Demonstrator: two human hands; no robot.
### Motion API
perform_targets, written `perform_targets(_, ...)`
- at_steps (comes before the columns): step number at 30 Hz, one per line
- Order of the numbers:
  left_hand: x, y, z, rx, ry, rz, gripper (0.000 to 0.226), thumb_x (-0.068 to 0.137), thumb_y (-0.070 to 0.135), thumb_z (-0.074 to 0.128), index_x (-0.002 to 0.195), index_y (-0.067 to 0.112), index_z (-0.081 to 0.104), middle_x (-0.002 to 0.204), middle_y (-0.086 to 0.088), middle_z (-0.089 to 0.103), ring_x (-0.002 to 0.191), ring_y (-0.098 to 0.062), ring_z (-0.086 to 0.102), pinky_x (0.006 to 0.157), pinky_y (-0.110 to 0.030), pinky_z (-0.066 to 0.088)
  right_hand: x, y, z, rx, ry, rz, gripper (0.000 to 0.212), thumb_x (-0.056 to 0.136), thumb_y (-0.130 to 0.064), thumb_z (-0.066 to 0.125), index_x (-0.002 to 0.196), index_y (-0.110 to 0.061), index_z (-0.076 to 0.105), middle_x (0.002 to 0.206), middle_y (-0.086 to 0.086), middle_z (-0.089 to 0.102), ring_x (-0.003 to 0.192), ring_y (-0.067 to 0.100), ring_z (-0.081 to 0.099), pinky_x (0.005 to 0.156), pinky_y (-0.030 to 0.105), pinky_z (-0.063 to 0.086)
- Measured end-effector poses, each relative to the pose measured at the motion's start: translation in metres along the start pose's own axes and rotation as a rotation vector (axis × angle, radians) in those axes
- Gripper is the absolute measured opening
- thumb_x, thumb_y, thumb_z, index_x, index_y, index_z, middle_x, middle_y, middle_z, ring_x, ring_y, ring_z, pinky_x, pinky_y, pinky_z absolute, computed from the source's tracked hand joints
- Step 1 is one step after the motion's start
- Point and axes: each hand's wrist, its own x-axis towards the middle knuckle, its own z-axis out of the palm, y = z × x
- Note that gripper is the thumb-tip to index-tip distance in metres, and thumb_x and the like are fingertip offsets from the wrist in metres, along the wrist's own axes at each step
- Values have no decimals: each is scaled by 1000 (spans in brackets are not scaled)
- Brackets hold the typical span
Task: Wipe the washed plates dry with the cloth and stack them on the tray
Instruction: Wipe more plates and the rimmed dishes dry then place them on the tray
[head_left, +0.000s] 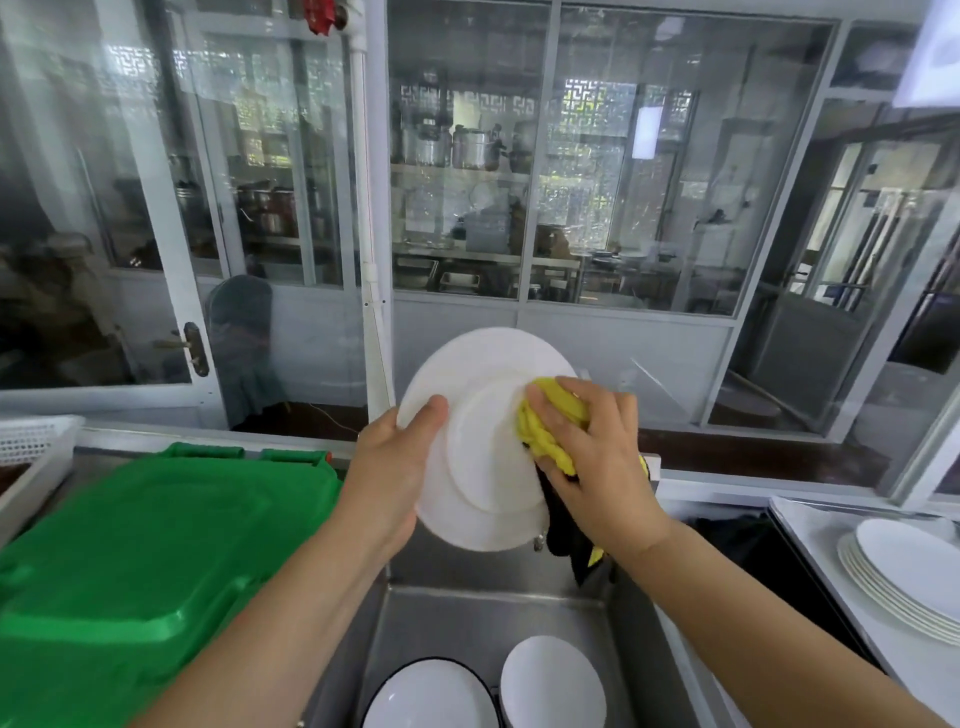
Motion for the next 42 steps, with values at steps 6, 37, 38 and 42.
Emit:
perform_targets(6, 6, -17, -5, -48, -10, -41, 14, 88, 26, 65, 81, 19, 75, 80, -4, 75, 70, -17, 71, 55, -27, 55, 3, -41, 20, -91, -89, -121, 50, 83, -28, 66, 131, -13, 59, 125, 16, 53, 103, 31, 40, 88, 46, 45)
perform_targets(37, -66, -197, 263, 187, -400, -261, 14, 88, 31, 64, 81, 37, 75, 83, 7, 75, 72, -10, 72, 55, -23, 53, -252, 192, -193, -348, -167, 561, 60, 74, -8, 80, 130, -12, 59, 130, 11, 44, 109, 31, 35, 93, 40, 40)
perform_targets(38, -72, -208, 285, 218, -421, -254, 16, 88, 33, 64, 81, 43, 74, 84, 9, 75, 73, -10, 71, 56, -23, 52, -267, 210, -207, -344, -145, 631, 61, 73, -6, 79, 130, -13, 59, 130, 13, 46, 110, 30, 34, 92, 41, 41)
perform_targets(42, -84, -259, 370, 404, -458, -201, 10, 88, 39, 64, 85, 38, 73, 84, 9, 74, 78, -14, 70, 63, -33, 54, -328, 277, -258, -349, -91, 818, 61, 73, 0, 79, 129, -14, 59, 126, 16, 51, 106, 29, 37, 87, 37, 36)
